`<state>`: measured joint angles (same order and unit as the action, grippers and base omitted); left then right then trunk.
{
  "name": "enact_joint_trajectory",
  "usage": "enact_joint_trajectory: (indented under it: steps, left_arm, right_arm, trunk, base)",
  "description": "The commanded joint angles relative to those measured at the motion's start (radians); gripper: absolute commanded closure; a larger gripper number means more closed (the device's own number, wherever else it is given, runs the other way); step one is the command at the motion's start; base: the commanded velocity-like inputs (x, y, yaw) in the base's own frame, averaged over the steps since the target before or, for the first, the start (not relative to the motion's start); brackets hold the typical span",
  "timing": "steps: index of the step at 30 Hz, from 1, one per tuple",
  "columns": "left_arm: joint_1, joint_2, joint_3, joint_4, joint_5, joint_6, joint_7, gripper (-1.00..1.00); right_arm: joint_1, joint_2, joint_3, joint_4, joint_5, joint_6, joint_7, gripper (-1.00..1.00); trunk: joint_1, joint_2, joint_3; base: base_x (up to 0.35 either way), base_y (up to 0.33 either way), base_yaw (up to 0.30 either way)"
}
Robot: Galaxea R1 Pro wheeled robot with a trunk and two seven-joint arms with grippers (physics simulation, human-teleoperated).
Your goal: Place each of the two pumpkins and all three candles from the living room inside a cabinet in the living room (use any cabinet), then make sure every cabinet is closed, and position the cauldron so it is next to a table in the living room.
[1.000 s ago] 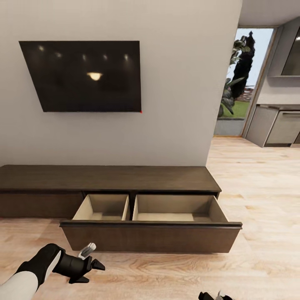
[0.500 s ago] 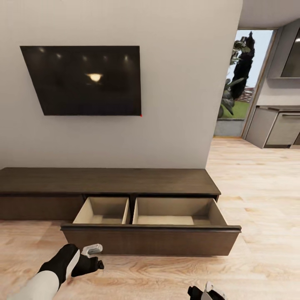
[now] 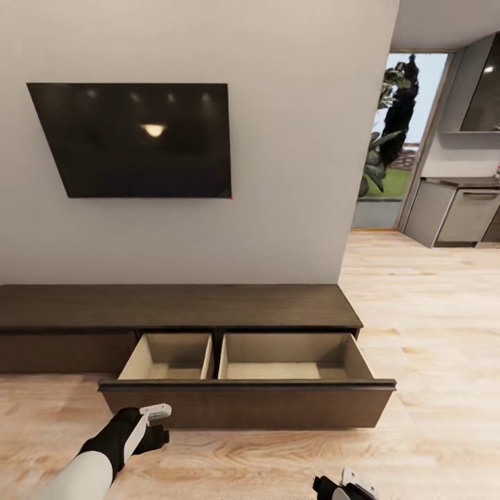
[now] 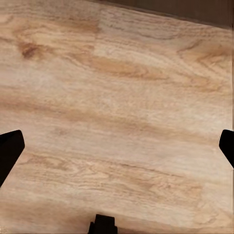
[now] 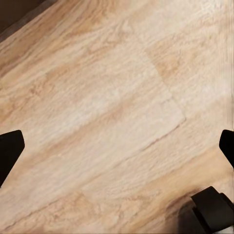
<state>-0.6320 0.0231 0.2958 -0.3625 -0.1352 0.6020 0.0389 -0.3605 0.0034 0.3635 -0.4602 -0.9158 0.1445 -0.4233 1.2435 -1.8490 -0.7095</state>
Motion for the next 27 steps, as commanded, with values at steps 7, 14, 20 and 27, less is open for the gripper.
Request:
enact_joint_trajectory:
  steps: [7,14,20,27]
  left_arm:
    - [0.0,-0.002,0.0,0.0,0.0,-0.001,-0.006,-1.0]
    - [0.0,-0.002,0.0,0.0,-0.001,-0.002,-0.009,-1.0]
    - [0.0,-0.001,0.0,0.0,-0.001,-0.005,-0.01,-1.0]
    - [0.0,-0.001,0.0,0.0,-0.001,-0.005,-0.012,-1.0]
  right_arm:
    - [0.0,0.0,0.001,0.004,-0.001,0.0,0.001,-1.0]
    - [0.0,-0.007,-0.004,0.01,-0.003,-0.002,0.008,-1.0]
    - [0.0,-0.012,-0.007,0.012,-0.004,-0.002,0.009,-1.0]
    - [0.0,-0.015,-0.01,0.013,-0.007,-0.003,0.01,-1.0]
  trunk:
    - [-0.019,0.035,0.013]
    - [-0.019,0.035,0.012]
    - [-0.019,0.035,0.012]
    - [-0.019,0.035,0.012]
  base:
    - [-0.181,0.026,-0.247]
    - [-0.031,0.006,-0.269]
    - [-0.008,0.0,-0.271]
    - [-0.071,0.044,-0.271]
